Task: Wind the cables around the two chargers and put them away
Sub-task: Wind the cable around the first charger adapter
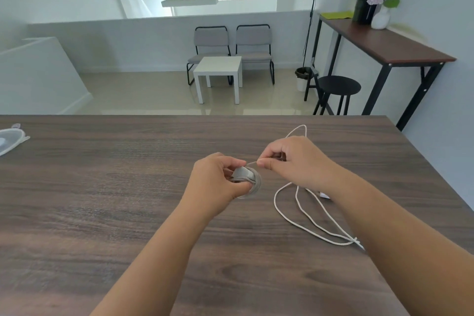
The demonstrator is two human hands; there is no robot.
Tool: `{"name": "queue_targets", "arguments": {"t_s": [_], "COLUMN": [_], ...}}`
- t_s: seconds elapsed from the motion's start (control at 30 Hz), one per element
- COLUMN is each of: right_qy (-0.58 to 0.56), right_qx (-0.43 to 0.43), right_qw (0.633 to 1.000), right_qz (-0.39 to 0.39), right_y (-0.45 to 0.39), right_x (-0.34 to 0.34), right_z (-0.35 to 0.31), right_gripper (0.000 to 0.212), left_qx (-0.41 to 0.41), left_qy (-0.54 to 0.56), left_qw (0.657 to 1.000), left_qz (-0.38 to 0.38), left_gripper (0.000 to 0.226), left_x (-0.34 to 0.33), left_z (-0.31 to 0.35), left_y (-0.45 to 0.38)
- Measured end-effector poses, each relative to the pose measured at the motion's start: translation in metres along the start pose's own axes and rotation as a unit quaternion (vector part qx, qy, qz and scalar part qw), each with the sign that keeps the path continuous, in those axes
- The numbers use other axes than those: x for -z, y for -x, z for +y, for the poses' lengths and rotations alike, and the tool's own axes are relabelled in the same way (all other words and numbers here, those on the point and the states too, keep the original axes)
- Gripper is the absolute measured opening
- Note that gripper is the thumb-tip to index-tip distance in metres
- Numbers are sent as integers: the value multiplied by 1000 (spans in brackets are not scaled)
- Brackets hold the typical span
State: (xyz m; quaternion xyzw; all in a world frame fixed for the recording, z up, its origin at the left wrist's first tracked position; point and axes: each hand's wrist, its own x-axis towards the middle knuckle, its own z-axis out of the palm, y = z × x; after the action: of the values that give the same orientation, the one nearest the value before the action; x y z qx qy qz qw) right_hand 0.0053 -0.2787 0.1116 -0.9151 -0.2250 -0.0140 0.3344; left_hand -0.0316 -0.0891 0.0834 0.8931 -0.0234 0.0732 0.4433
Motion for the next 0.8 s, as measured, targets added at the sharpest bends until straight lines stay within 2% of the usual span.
{"name": "queue_targets", "arguments": {"t_s": [0.13, 0.33, 0.47, 0.67, 0.8], "right_qy": [-3, 8, 5, -33, -45], "right_qx": [0, 27, 40, 46, 47], "right_qw": [999, 988, 980, 975, 973], "right_qz": [52, 149, 196, 213, 220], "right_y": [9, 28, 41, 54, 56], "right_x": [-16, -35, -48, -64, -69], "right_z": [0, 2, 0, 2, 6], "right_gripper": [11, 18, 23, 26, 27], "left_qx": [-27, 24, 59, 101, 110], "left_qy": [-7, 81, 158, 306, 346], "left_qw": [997, 990, 979, 942, 929], "left_qz": [70, 113, 113, 90, 69], "left_gripper": [38, 20, 15, 19, 20], "left_x": [-5, -6, -5, -4, -3], "left_z": [0, 7, 6, 16, 20], "left_y": [-3, -3, -6, -5, -4]}}
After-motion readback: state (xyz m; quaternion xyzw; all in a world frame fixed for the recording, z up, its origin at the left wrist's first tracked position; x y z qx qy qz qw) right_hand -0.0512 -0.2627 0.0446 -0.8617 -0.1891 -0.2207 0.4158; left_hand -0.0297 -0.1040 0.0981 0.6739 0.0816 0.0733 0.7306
